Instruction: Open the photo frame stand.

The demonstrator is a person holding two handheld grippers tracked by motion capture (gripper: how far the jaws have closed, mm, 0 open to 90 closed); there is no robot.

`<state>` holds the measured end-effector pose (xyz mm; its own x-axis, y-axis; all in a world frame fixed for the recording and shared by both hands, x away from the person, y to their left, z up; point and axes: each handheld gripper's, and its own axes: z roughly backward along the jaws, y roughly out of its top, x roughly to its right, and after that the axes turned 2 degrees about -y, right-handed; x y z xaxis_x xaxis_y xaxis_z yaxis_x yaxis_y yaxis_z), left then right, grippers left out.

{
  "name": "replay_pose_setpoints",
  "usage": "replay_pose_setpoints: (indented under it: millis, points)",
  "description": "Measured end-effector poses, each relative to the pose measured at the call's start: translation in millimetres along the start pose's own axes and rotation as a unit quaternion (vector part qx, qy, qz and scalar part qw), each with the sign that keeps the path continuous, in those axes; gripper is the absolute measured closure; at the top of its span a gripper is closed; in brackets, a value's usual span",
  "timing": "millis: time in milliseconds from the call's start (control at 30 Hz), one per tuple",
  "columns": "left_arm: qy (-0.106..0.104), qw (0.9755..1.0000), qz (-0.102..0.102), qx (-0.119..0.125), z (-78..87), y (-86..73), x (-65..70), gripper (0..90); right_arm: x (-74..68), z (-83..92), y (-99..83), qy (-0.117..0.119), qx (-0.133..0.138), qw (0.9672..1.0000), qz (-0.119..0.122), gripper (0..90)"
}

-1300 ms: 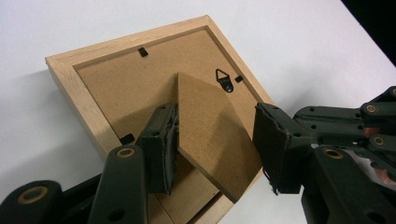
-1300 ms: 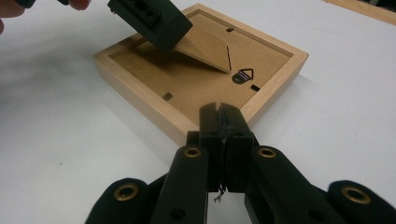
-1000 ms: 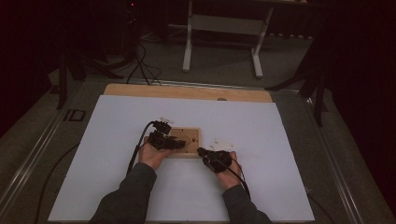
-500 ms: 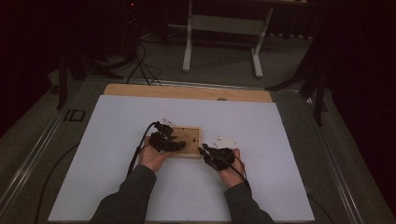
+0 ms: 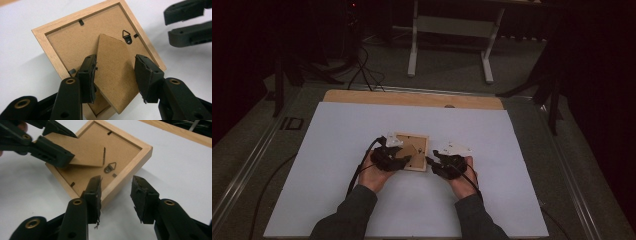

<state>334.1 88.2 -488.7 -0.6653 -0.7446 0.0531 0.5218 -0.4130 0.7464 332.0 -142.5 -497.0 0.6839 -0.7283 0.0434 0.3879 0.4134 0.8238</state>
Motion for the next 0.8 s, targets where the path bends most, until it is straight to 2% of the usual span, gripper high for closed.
replay_pose_setpoints:
  millis: [67, 367, 533, 567, 633, 800]
  points:
    - [0.007, 0.9999, -0.011, 0.006, 2.9, -2.8, 3.1, 54.1, 0.5, -0.2, 0.4, 0.002, -0.002, 1.0, 0.0, 58.0]
    - [0.026, 0.9983, -0.036, 0.037, 6.9, -14.2, 11.6, 54.1, 7.0, -4.3, 12.7, 0.015, -0.008, 0.9998, -0.01, 58.5]
    - [0.036, 0.9971, -0.05, 0.045, 8.6, -18.4, 16.1, 54.1, 11.8, -7.8, 20.9, 0.02, -0.011, 0.9996, -0.015, 58.7]
    - [0.041, 0.996, -0.061, 0.051, 9.8, -20.7, 18.8, 54.1, 12.8, -8.7, 21.7, 0.02, -0.011, 0.9996, -0.018, 58.6]
    - [0.044, 0.9954, -0.067, 0.054, 10.6, -22.3, 20.2, 54.1, 18.3, -12.8, 23.3, 0.027, -0.012, 0.999, -0.034, 57.7]
    - [0.053, 0.9931, -0.081, 0.066, 11.3, -28.1, 23.3, 54.1, 22.3, -20.7, 24.6, 0.052, -0.019, 0.9971, -0.051, 53.6]
